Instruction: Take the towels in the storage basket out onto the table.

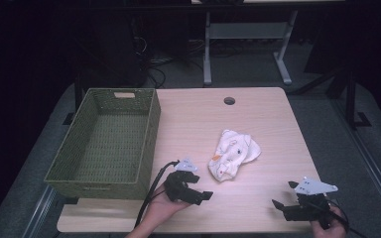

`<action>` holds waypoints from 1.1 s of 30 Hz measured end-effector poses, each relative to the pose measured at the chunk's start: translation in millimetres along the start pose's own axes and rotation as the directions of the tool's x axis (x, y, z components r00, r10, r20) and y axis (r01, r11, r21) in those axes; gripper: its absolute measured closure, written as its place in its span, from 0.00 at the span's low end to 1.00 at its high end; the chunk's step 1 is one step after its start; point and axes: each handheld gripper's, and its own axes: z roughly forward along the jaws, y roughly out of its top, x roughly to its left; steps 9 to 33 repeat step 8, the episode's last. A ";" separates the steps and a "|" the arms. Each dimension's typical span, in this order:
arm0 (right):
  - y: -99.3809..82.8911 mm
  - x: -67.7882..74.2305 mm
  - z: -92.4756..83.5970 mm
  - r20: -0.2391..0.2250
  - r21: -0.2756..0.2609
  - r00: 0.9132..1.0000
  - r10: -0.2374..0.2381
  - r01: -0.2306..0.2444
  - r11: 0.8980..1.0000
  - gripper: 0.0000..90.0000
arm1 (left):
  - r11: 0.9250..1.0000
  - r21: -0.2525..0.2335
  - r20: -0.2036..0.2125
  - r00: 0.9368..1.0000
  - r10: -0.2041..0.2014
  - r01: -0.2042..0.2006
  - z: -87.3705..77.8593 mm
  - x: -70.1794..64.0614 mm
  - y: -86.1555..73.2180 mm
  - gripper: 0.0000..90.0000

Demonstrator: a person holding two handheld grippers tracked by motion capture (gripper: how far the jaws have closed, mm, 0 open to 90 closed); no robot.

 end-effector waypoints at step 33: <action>0.4 0.6 1.3 -0.018 -0.009 1.000 0.000 0.000 1.000 0.16 | 1.000 -0.019 -0.002 1.000 -0.002 0.002 0.2 -1.6 -13.7 0.26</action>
